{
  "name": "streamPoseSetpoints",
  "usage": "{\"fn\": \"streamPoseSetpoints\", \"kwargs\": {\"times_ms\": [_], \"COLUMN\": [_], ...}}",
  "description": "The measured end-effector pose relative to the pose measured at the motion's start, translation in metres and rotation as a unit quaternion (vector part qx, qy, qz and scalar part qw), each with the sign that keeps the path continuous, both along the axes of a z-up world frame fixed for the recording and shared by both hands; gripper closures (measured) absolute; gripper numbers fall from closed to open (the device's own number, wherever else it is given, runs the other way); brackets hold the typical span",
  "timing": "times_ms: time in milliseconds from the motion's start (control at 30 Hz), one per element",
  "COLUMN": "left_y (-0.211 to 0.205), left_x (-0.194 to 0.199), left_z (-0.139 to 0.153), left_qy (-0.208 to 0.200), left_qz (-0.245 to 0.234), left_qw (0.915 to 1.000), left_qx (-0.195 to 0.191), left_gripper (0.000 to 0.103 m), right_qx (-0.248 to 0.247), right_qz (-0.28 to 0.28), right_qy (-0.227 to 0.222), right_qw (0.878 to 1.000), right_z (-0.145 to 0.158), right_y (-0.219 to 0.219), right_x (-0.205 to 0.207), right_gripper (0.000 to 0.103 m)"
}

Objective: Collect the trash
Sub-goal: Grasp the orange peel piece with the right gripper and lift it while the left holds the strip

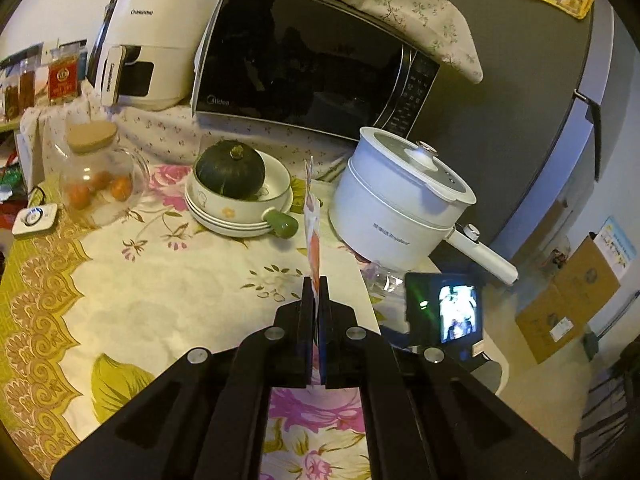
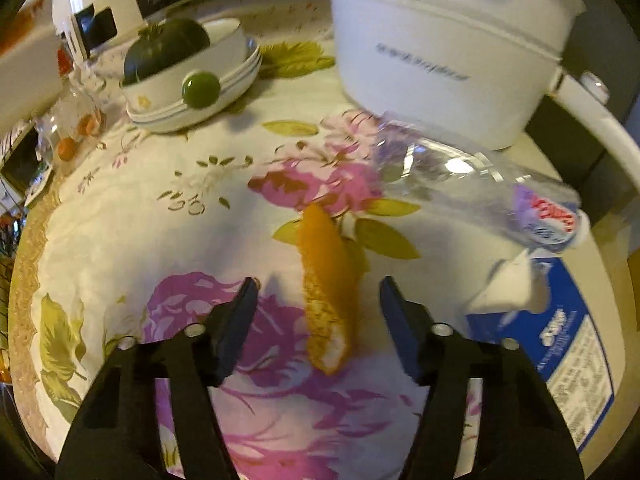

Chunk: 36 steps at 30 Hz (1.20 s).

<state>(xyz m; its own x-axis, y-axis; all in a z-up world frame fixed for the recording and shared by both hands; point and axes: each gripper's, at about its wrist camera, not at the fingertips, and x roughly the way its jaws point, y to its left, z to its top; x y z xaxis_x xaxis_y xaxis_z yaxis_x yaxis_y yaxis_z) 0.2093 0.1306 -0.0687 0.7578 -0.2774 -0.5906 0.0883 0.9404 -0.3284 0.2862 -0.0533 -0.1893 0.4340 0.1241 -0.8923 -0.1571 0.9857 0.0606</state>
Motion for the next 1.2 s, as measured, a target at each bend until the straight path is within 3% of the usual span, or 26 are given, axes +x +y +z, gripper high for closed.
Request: {"fn": "streamPoseSetpoints", "kwargs": {"times_ms": [67,167,400,733,1200], "left_y": [0.001,0.002,-0.006,-0.046,-0.143], "left_x": [0.002,0.003,-0.004,-0.025,-0.08], "left_z": [-0.001,-0.002,0.004,0.008,0.01], "left_qy": [0.003,0.006,-0.007,-0.015,-0.03], "left_qz": [-0.001,0.0,-0.009,-0.055,-0.177], "left_qw": [1.0,1.0,0.9999,0.9982,0.9828], "left_qx": [-0.002,-0.005,0.0,0.019,0.044], "left_gripper": [0.102,0.102,0.102,0.102,0.102], "right_qx": [-0.009,-0.009,0.002,0.003,-0.014], "right_qz": [0.001,0.002,-0.013,-0.067,-0.164], "right_qy": [-0.013,-0.031,-0.076,-0.127,-0.118], "right_qw": [1.0,0.999,0.997,0.99,0.979], "right_z": [0.001,0.01,0.045,0.096,0.099], "right_y": [0.002,0.002,-0.013,-0.074,-0.17], "right_x": [-0.002,-0.012,-0.044,-0.099,-0.22], "right_gripper": [0.087,0.093,0.094,0.094,0.094]}}
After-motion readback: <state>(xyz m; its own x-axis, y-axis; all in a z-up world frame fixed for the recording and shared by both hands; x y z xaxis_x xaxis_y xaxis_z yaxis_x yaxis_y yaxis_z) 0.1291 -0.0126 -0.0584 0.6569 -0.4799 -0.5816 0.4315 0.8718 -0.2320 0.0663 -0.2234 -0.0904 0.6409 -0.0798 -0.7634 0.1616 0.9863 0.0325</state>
